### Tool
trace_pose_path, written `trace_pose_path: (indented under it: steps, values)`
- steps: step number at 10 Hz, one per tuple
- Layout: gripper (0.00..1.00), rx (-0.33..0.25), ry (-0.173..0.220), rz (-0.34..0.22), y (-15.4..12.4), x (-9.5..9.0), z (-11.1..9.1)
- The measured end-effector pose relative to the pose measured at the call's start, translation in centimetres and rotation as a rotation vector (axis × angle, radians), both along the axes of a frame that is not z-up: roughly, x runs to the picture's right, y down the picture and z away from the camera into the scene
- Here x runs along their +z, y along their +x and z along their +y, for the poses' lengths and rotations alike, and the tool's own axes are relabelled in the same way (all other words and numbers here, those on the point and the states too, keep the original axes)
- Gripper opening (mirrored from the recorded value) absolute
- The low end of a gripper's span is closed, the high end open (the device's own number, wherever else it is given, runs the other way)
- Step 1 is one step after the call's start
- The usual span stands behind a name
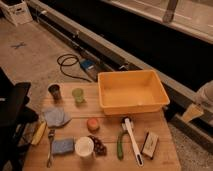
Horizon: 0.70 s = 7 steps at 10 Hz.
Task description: Place towel in paper cup
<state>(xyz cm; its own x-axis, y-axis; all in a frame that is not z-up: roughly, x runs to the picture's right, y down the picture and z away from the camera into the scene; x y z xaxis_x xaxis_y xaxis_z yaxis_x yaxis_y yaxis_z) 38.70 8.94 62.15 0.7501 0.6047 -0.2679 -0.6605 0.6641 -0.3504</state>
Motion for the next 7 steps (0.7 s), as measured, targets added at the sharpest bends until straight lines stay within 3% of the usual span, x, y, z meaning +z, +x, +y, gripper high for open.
trace_pose_path:
  steps: [4, 7]
  values:
    - [0.8, 0.004, 0.009, -0.01, 0.0, -0.1, -0.3]
    - [0.8, -0.023, 0.061, -0.111, -3.0, -0.2, -2.4]
